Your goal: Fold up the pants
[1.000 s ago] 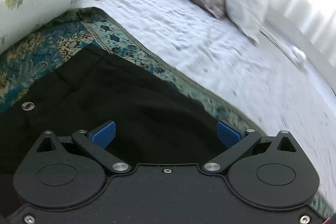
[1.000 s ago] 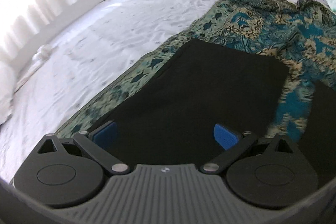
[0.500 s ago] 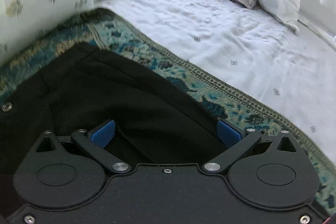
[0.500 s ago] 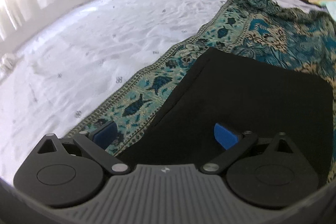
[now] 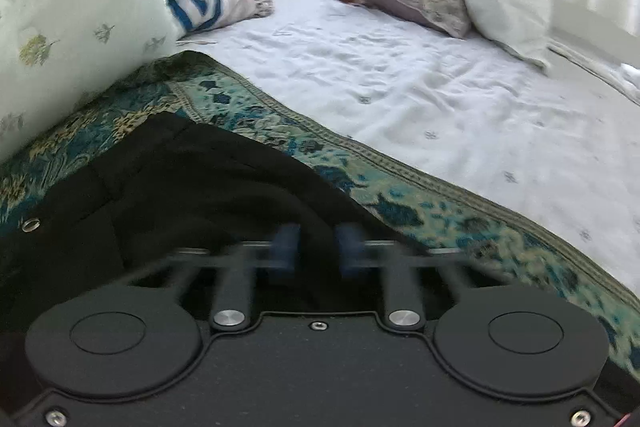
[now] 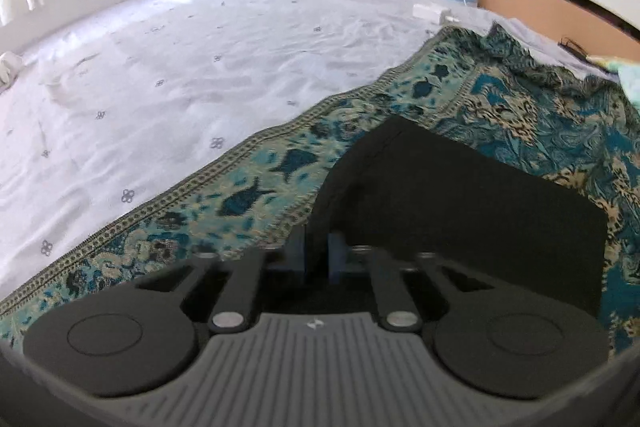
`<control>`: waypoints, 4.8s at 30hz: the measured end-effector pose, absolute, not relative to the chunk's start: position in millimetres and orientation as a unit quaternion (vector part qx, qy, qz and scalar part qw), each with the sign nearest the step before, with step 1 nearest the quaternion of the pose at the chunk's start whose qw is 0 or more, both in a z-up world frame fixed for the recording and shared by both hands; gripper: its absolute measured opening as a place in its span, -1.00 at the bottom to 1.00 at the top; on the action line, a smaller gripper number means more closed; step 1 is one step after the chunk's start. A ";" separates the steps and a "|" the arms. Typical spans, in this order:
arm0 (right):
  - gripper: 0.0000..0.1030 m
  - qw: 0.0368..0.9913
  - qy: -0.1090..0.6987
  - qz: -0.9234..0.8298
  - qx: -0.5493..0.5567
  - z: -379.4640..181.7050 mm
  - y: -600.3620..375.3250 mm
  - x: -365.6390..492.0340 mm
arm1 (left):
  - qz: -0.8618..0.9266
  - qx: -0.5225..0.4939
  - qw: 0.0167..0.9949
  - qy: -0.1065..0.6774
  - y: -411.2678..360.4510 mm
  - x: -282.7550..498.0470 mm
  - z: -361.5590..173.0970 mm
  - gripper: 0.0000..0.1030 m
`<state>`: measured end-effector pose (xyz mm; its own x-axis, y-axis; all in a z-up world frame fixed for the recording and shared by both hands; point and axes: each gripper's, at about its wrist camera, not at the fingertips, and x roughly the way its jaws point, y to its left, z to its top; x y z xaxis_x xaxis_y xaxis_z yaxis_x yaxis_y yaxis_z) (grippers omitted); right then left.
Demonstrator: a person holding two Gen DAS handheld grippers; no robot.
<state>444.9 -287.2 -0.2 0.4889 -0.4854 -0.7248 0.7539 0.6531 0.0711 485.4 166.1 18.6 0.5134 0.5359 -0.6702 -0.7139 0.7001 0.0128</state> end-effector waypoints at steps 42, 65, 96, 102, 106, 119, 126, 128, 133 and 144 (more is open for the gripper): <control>-0.89 0.894 0.310 -0.261 0.191 3.9 -299.2 113.6 | 0.314 -0.168 0.864 0.356 198.2 403.4 41.0 0.99; -0.89 0.906 0.264 -0.269 0.191 42.7 -298.2 79.3 | 0.226 -0.169 0.924 0.257 239.8 237.9 101.6 -0.85; -0.33 0.869 0.300 -0.350 0.182 16.2 -347.8 -3.9 | 0.250 -0.170 0.906 0.295 271.3 92.9 18.6 0.15; -0.49 0.843 0.290 -0.410 0.193 13.9 -389.4 -25.3 | 0.261 -0.154 0.905 0.298 265.0 97.5 16.8 0.15; -0.34 0.833 0.277 -0.432 0.207 22.9 -400.9 -40.2 | 0.264 -0.146 0.905 0.299 263.3 97.3 19.0 0.16; 0.19 0.924 0.270 -0.204 0.180 71.2 -287.7 36.1 | 0.103 -0.036 0.967 0.232 185.4 73.7 65.5 0.52; 0.31 0.927 0.334 0.043 0.166 77.5 -156.1 132.3 | -0.052 0.033 0.963 0.263 124.8 71.3 34.4 0.34; 0.31 0.921 0.347 0.096 0.152 79.3 -114.3 158.9 | -0.068 0.063 0.957 0.275 110.5 72.6 20.3 0.27; 0.42 0.904 0.377 0.178 0.100 72.8 -20.4 217.8 | -0.088 0.070 0.952 0.286 98.9 68.9 4.7 0.20; -0.87 0.878 0.436 0.181 0.082 24.2 51.3 301.4 | -0.122 0.049 0.951 0.280 113.2 56.5 -3.2 0.23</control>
